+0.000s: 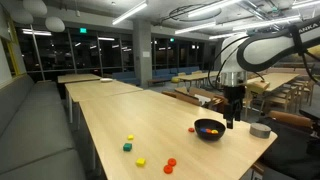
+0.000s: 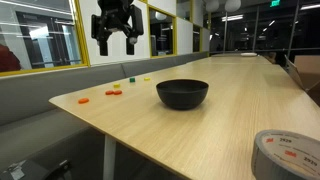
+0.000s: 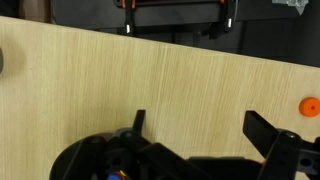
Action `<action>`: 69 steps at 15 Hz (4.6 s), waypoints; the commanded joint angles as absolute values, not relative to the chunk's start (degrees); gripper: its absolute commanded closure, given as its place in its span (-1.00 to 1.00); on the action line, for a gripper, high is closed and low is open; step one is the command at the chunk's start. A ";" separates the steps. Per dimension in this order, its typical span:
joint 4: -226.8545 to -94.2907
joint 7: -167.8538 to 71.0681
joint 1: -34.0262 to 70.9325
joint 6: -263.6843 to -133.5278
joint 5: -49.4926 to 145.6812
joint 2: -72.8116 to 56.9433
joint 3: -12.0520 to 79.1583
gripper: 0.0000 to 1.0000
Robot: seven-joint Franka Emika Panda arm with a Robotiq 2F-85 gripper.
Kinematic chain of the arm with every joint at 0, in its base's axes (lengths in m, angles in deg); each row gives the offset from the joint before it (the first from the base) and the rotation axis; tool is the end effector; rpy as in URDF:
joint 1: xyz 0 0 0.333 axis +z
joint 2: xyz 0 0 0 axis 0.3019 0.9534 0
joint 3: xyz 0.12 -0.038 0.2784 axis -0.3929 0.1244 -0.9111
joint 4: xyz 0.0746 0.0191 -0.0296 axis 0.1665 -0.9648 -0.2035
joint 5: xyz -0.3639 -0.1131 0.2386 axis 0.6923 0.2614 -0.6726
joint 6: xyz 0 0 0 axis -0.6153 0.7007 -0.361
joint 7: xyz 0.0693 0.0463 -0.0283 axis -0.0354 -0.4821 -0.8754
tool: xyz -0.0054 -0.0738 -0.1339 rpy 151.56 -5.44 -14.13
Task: Pick up the orange objects from the table and put them in the bowl
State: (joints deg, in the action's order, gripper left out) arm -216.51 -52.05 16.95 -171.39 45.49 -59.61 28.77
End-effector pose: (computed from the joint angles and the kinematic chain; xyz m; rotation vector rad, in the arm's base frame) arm 0.4019 0.0000 0.3709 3.1229 -0.0219 -0.1575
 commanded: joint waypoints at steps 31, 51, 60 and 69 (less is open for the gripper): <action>-207.29 -47.45 29.30 -192.62 37.05 -31.87 16.36 -1.00; -218.12 -26.37 31.07 -217.38 52.86 -28.12 10.89 -1.00; -217.53 -22.69 31.92 -216.20 53.75 -27.89 11.21 -1.00; -217.12 -23.33 33.09 -216.09 48.77 -27.06 11.00 -1.00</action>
State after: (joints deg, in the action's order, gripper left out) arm -218.06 -23.17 32.59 -215.64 50.13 -28.00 11.18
